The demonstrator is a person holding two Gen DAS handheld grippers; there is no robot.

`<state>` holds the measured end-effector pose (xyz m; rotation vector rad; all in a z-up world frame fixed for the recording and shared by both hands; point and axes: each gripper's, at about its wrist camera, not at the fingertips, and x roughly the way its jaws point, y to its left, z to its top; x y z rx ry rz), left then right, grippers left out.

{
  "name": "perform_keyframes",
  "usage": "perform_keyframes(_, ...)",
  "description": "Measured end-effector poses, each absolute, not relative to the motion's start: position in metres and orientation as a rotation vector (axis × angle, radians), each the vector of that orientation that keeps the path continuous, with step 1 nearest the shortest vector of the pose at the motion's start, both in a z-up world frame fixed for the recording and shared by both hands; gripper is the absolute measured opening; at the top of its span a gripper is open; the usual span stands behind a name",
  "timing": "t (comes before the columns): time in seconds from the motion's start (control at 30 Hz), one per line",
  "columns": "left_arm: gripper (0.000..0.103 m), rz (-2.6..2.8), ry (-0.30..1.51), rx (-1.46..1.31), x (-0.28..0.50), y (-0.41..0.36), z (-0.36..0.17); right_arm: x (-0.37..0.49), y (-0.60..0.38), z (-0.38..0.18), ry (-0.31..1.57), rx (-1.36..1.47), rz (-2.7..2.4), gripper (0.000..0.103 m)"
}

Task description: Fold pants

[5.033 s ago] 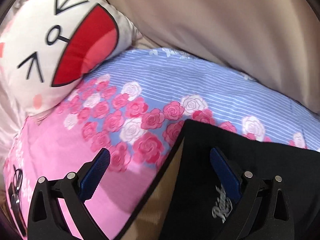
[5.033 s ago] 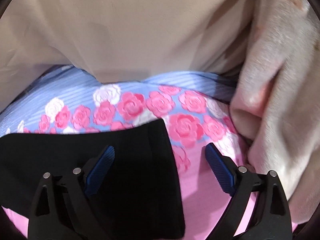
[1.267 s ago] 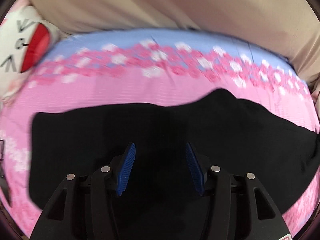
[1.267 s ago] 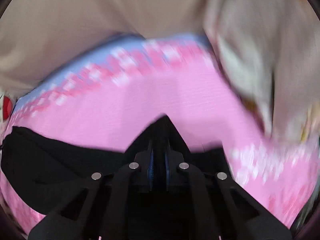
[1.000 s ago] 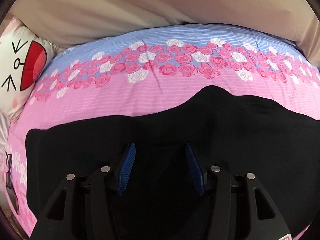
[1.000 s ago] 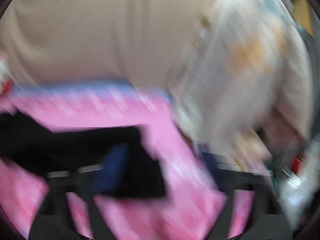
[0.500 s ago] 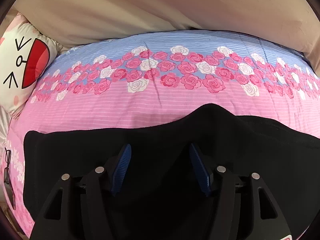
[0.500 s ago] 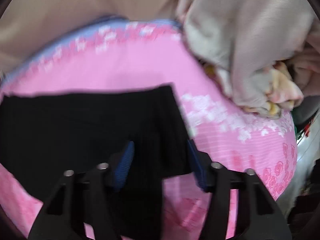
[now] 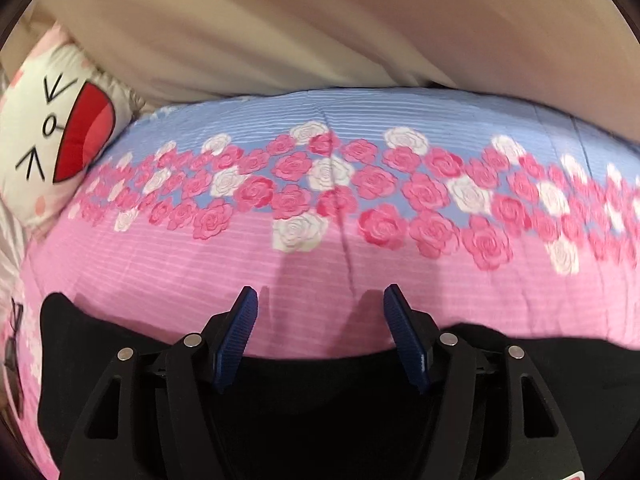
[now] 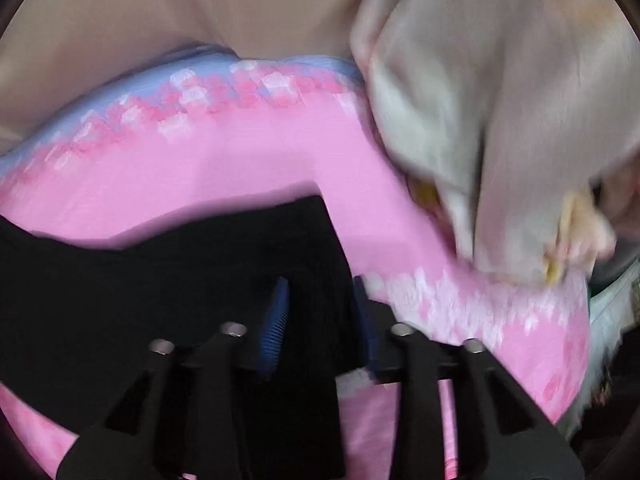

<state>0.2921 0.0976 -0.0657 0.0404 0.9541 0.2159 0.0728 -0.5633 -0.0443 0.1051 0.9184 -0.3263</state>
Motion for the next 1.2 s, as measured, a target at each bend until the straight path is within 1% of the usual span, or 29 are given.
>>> perform_keyframes(0.03,0.063,0.220,0.936,0.018,0.289,0.103,-0.056,0.066,-0.561,-0.036,0.899,0.119,-0.354,0.050)
perform_keyframes(0.13,0.063,0.212,0.876,0.027,0.285,0.105,-0.033,0.039,-0.554,0.000,0.789,0.161,-0.399,0.051)
perform_keyframes(0.2,0.063,0.187,0.852,0.059,0.286,0.095,-0.017,0.038,-0.529,0.026,0.739,0.139,-0.337,0.051)
perform_keyframes(0.27,0.063,0.161,0.857,0.095,0.286,0.081,-0.007,0.058,-0.480,0.041,0.742,0.070,-0.190,0.051)
perform_keyframes(0.37,0.064,0.128,0.859,0.125,0.267,0.067,0.001,0.097,-0.379,0.033,0.797,-0.037,0.086,0.051)
perform_keyframes(0.43,0.064,0.123,0.858,0.117,0.250,0.068,0.003,0.120,-0.311,0.021,0.828,-0.084,0.266,0.049)
perform_keyframes(0.5,0.066,0.121,0.862,0.089,0.230,0.075,0.003,0.145,-0.237,0.007,0.846,-0.145,0.424,0.049)
perform_keyframes(0.57,0.066,0.138,0.866,0.087,0.216,0.085,0.000,0.173,-0.168,-0.005,0.857,-0.199,0.536,0.049)
perform_keyframes(0.67,0.066,0.179,0.854,0.138,0.195,0.099,-0.001,0.214,-0.098,-0.023,0.882,-0.254,0.608,0.048)
perform_keyframes(0.73,0.067,0.201,0.835,0.174,0.186,0.108,-0.002,0.236,-0.070,-0.029,0.902,-0.256,0.623,0.042)
perform_keyframes(0.77,0.068,0.209,0.829,0.182,0.182,0.114,-0.002,0.247,-0.060,-0.033,0.913,-0.253,0.627,0.041)
perform_keyframes(0.8,0.068,0.208,0.827,0.182,0.181,0.119,-0.003,0.253,-0.053,-0.036,0.924,-0.253,0.629,0.033)
perform_keyframes(0.87,0.068,0.200,0.830,0.172,0.179,0.129,-0.005,0.268,-0.039,-0.041,0.947,-0.250,0.660,0.010)
perform_keyframes(0.9,0.068,0.198,0.831,0.166,0.180,0.133,-0.007,0.271,-0.034,-0.040,0.953,-0.254,0.676,0.005)
perform_keyframes(1.07,0.068,0.186,0.826,0.136,0.185,0.143,-0.008,0.277,-0.024,-0.017,0.885,-0.300,0.654,0.003)
perform_keyframes(1.17,0.068,0.166,0.808,0.134,0.179,0.140,-0.005,0.284,-0.027,-0.009,0.912,-0.263,0.667,0.009)
perform_keyframes(1.2,0.068,0.158,0.805,0.131,0.177,0.140,-0.004,0.285,-0.024,-0.011,0.913,-0.266,0.666,0.012)
